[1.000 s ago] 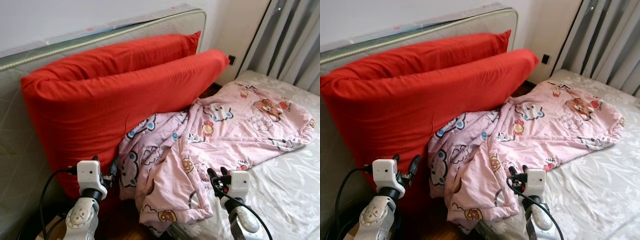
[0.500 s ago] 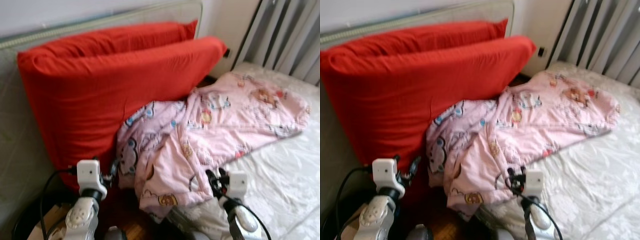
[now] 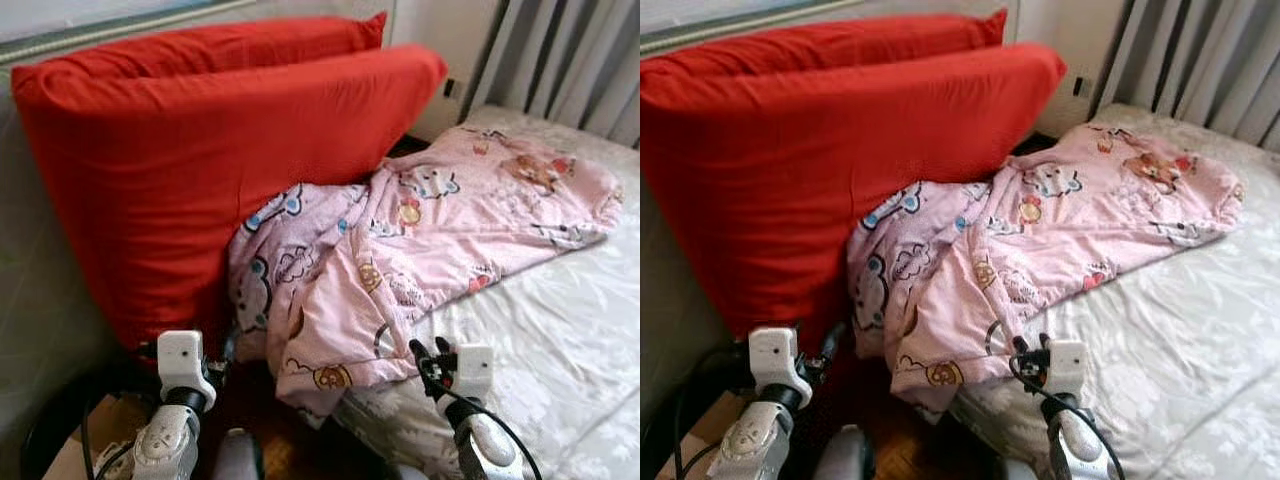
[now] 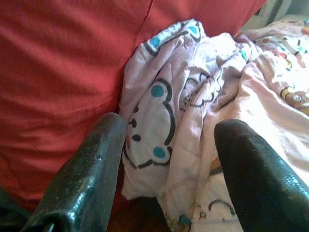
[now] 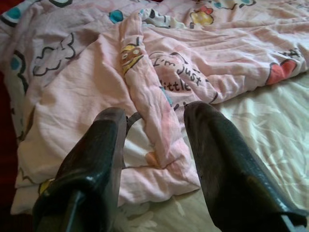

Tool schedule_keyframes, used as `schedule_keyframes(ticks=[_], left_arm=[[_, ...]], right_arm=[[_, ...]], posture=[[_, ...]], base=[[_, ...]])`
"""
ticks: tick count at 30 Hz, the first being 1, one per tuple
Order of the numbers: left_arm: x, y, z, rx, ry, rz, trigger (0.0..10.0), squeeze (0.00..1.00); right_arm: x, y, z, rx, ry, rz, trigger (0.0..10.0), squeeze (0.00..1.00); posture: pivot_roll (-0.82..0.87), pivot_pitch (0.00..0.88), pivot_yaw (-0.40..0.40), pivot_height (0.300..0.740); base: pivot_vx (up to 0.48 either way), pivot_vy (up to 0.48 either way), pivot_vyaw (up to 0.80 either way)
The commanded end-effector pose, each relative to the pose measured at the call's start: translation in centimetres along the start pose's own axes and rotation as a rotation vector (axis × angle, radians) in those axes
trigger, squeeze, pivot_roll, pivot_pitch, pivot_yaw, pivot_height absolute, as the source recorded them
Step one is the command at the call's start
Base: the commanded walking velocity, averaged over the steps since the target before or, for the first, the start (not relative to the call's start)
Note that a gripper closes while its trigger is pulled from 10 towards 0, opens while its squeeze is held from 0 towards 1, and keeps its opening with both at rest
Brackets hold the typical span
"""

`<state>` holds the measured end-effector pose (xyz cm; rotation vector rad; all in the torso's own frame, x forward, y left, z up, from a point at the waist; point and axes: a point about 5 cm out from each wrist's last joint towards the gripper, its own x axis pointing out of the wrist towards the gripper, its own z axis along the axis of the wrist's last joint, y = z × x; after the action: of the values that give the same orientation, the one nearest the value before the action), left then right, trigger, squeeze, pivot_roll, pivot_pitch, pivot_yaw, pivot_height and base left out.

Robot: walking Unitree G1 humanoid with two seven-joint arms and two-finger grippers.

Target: Clean up the room

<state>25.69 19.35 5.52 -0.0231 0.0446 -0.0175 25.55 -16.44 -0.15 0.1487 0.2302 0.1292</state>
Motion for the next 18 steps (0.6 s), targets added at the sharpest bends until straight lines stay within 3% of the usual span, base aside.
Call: schedule_keyframes(ticks=[1,9,15,18], left_arm=[[0.3,-0.1,0.4,0.006,-0.013,-0.008,10.0,0.00],[0.4,0.1,0.5,0.007,-0.011,-0.002,10.0,0.00],[0.4,0.1,0.5,0.006,-0.011,-0.008,10.0,0.00],[0.4,0.1,0.5,0.005,-0.011,-0.009,10.0,0.00]], right_arm=[[0.0,0.0,0.1,0.007,-0.007,-0.002,10.0,0.00],[0.0,0.6,0.1,-0.012,-0.003,0.058,10.0,0.00],[-0.1,1.2,0.0,0.004,-0.011,0.092,10.0,0.00],[-0.2,1.3,-0.1,0.002,-0.001,0.105,10.0,0.00]], posture=[[-0.05,0.061,-0.067,0.637],[-0.04,0.061,-0.067,0.637],[-0.04,0.061,-0.065,0.637],[-0.04,0.061,-0.065,0.637]], base=[[0.000,0.000,0.00],[0.000,0.000,0.00],[0.000,0.000,0.80],[0.081,0.000,0.30]])
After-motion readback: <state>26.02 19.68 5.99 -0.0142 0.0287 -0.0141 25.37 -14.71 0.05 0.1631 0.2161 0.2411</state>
